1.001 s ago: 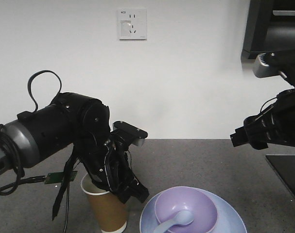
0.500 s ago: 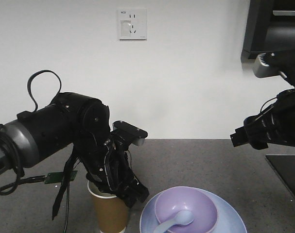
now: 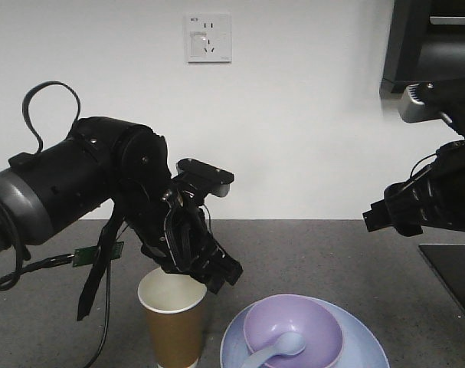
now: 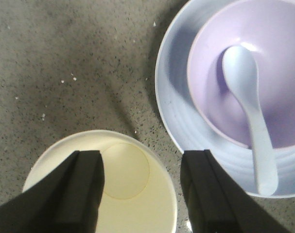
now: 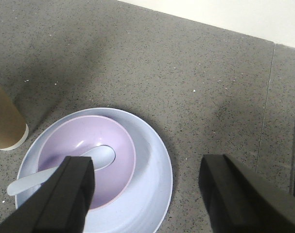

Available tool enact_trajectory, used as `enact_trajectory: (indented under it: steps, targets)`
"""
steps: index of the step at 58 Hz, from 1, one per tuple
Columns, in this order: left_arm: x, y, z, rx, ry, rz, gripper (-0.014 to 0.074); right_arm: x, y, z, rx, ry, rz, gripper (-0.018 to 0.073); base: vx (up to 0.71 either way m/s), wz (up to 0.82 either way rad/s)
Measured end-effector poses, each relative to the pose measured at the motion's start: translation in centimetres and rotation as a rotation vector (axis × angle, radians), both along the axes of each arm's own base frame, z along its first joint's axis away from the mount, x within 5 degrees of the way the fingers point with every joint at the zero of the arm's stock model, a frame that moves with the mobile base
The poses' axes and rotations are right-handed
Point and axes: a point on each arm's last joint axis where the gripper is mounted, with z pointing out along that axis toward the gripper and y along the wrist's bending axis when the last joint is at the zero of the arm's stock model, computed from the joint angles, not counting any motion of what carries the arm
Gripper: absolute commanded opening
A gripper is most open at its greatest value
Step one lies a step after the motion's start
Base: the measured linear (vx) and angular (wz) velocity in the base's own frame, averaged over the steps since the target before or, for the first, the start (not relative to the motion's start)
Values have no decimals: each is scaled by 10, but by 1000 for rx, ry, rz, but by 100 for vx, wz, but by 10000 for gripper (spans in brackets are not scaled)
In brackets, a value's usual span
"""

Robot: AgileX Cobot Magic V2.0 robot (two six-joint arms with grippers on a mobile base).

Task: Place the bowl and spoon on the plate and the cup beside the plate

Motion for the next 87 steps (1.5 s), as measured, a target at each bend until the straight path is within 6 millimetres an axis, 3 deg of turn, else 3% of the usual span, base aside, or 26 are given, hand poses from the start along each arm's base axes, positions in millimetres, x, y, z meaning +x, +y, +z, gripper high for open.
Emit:
enact_trajectory:
  steps: [15,20,25,31,35,41,48,57,66,76,87]
  targets:
    - [-11,17,31,24,-105,43,460,0,0,0,0,0,0,519,0,0]
    - [-19,27,49,21,-156,65,374,0,0,0,0,0,0,509,0,0]
    - [-31,38,69,6,-210,92,223,0,0,0,0,-1,0,479,0,0]
    - [-51,58,101,-19,-301,148,-1,0,0,0,2,-7,-1,368,0,0]
    - [-67,75,124,-25,-377,181,-9,-1,0,2,2,-12,-1,243,0,0]
    - [-99,104,154,-44,-484,237,-8,-7,-2,5,11,-51,-4,-20,0,0]
    - [-140,139,167,-62,-569,299,-8,-28,-7,4,33,-161,-11,-14,0,0]
    - [-190,178,145,-153,-694,358,-7,-65,-16,-18,69,-336,-29,-11,0,0]
    - [-233,203,93,-310,-811,358,-6,-99,-25,-46,110,-513,-50,-11,0,0]
    - [-258,216,30,-395,-834,357,-6,-119,-30,-70,135,-621,-66,-11,0,0]
    - [-269,222,4,-423,-844,347,-6,-125,-32,-81,145,-656,-72,-9,0,0]
